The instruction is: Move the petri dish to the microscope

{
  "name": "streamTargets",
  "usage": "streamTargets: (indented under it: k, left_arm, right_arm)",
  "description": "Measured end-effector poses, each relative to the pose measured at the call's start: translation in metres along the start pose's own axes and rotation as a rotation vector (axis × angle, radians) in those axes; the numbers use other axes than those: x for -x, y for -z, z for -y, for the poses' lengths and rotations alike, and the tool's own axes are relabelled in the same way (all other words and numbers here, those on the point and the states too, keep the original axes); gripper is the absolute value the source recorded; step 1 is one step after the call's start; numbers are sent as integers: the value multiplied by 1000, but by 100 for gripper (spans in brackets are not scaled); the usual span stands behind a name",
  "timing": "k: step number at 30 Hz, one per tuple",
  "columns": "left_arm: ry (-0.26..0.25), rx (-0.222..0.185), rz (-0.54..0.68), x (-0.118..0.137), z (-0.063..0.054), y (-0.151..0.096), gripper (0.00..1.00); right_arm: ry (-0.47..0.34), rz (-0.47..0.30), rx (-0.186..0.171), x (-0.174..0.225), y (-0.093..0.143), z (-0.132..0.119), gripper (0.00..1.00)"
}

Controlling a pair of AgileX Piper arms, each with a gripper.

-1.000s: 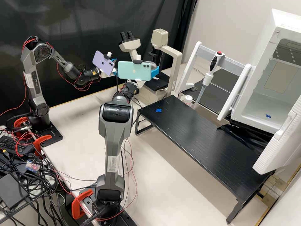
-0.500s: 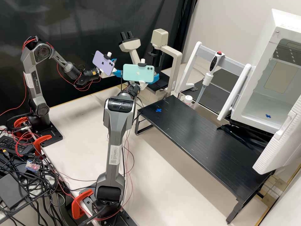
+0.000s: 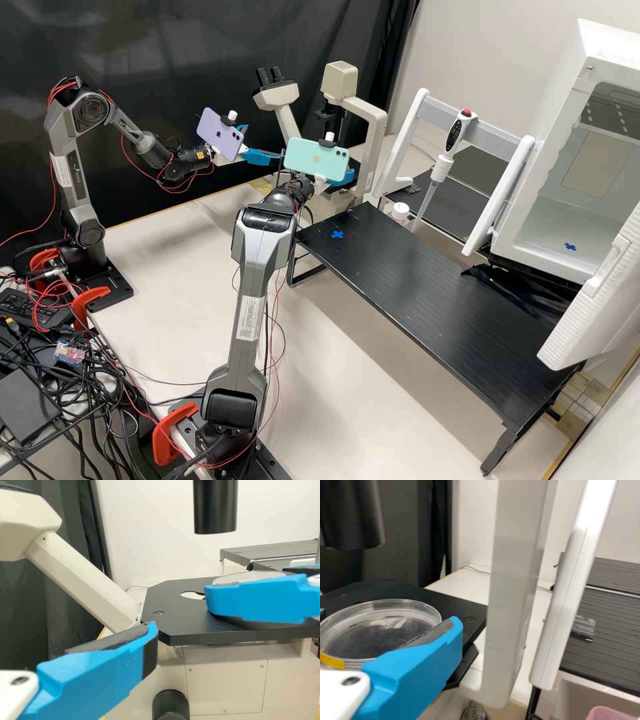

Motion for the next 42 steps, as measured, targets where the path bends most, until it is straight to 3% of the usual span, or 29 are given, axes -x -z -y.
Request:
streamTargets:
  k: [11, 28, 33, 40, 41, 42]
  left_arm:
    - [0, 0, 0, 0, 0, 0, 100]
    - [0, 0, 0, 0, 0, 0, 100]
    - [0, 0, 0, 0, 0, 0, 100]
    - [0, 0, 0, 0, 0, 0, 100]
    - [0, 0, 0, 0, 0, 0, 100]
    - [0, 0, 0, 0, 0, 0, 100]
  right_arm:
    - [-2, 5, 39, -12, 5, -1, 0]
    - [21, -19, 44, -7, 18, 11, 0]
    - [21, -27, 96, -14, 22, 12, 0]
    - [31, 8, 85, -26, 16, 19, 0]
    - [32, 8, 83, -26, 16, 19, 100]
    - [37, 10, 78, -27, 16, 19, 100]
